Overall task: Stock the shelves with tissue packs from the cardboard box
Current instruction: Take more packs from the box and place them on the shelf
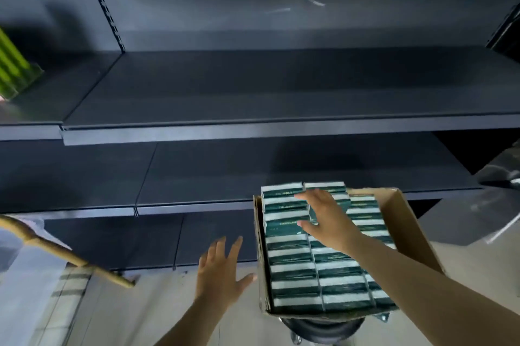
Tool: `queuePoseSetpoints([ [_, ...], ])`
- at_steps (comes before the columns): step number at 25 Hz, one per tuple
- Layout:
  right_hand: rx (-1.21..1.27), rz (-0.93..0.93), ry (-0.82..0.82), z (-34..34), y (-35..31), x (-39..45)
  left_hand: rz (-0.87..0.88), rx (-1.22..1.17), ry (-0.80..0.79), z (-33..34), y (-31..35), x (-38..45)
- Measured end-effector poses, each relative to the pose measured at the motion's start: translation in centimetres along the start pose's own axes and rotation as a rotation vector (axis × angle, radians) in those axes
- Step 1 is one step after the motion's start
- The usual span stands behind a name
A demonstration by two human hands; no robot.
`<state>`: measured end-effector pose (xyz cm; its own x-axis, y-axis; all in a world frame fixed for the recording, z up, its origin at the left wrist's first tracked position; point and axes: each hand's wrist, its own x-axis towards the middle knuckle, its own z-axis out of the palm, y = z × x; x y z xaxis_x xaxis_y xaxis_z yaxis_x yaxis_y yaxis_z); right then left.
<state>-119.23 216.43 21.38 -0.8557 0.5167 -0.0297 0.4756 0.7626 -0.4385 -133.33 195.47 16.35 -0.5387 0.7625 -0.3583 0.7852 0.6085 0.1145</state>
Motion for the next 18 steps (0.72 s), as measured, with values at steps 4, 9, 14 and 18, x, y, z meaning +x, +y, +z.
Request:
queuePoseSetpoints([
  [4, 0.011, 0.088, -0.074, 4.5, 2.1, 0.8, 0.071, -0.032, -0.055, 2.3, 0.2, 3.2],
  [9, -0.036, 0.105, -0.048, 6.7, 3.3, 1.3, 0.229, -0.018, -0.083, 4.1, 0.0, 5.9],
  [14, -0.163, 0.075, 0.011, 7.6, 3.4, 1.5, 0.258, -0.04, -0.087, 5.2, -0.9, 6.5],
  [18, -0.074, 0.168, 0.042, 7.4, 2.3, 1.0, 0.271, -0.022, -0.042, 4.6, -0.8, 6.5],
])
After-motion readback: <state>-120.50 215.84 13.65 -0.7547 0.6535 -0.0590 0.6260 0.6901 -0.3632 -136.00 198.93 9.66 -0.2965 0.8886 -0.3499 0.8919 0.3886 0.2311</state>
